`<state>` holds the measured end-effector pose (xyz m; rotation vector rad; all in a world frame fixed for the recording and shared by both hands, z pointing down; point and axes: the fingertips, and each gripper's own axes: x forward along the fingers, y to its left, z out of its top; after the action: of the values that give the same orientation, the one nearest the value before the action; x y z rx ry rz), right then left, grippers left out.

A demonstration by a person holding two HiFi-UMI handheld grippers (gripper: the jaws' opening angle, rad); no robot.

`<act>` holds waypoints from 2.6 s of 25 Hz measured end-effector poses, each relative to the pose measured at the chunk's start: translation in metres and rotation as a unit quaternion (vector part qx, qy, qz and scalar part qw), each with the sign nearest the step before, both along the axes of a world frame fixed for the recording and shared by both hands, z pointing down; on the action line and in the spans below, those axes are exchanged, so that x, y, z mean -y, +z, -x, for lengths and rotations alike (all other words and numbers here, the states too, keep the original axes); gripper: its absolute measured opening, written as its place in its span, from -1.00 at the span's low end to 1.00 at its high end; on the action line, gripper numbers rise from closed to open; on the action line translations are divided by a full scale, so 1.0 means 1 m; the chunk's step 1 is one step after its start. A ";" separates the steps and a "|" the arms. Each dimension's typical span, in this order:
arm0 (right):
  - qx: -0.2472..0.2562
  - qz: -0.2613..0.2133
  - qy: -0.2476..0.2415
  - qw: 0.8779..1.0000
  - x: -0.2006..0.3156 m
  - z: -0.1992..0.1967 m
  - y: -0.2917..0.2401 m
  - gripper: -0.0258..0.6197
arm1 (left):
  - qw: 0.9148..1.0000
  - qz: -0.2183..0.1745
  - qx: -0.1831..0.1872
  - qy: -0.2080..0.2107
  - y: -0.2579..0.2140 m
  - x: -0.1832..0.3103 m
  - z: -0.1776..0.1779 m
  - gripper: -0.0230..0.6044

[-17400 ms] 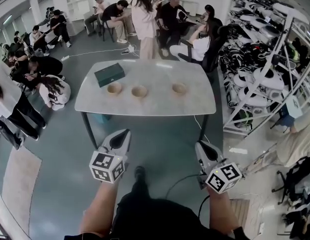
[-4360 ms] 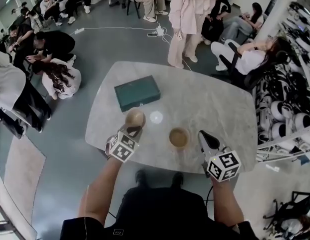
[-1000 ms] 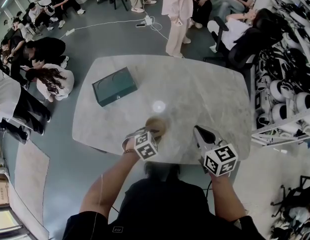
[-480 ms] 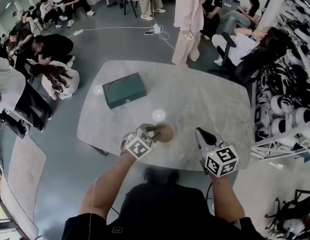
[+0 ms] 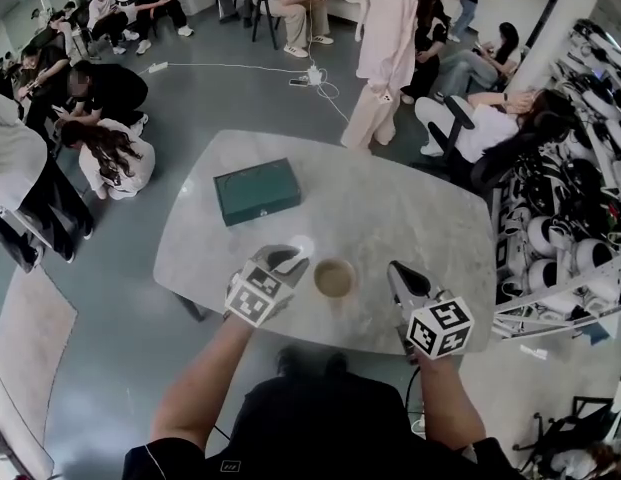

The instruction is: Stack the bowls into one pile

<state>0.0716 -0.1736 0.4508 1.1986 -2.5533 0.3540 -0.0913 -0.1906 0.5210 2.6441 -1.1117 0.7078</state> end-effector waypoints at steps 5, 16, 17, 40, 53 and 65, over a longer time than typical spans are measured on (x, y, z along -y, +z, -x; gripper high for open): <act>0.003 -0.018 0.010 1.000 -0.002 0.007 -0.012 -0.91 | 0.999 -0.025 -0.034 -0.020 -0.029 -0.004 0.019 -0.66; 0.035 -0.057 0.011 0.998 0.010 -0.042 -0.049 -0.91 | 0.991 -0.072 -0.073 -0.085 -0.093 0.009 0.007 -0.71; 0.036 -0.062 0.010 0.997 0.011 -0.047 -0.052 -0.91 | 0.990 -0.076 -0.078 -0.090 -0.097 0.010 0.004 -0.72; 0.079 -0.109 0.028 0.991 0.026 -0.096 -0.085 -0.91 | 0.977 -0.119 -0.103 -0.144 -0.132 0.032 -0.014 -0.89; 0.068 -0.137 0.023 0.988 0.028 -0.095 -0.103 -0.91 | 0.975 -0.134 -0.104 -0.144 -0.146 0.030 -0.015 -0.89; 0.067 -0.122 0.015 0.990 0.024 -0.085 -0.093 -0.91 | 0.977 -0.122 -0.097 -0.146 -0.140 0.027 -0.009 -0.89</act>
<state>0.1564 -0.1981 0.3579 1.3402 -2.7610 0.1349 -0.0821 -0.2173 0.3813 2.5833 -1.5676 0.2644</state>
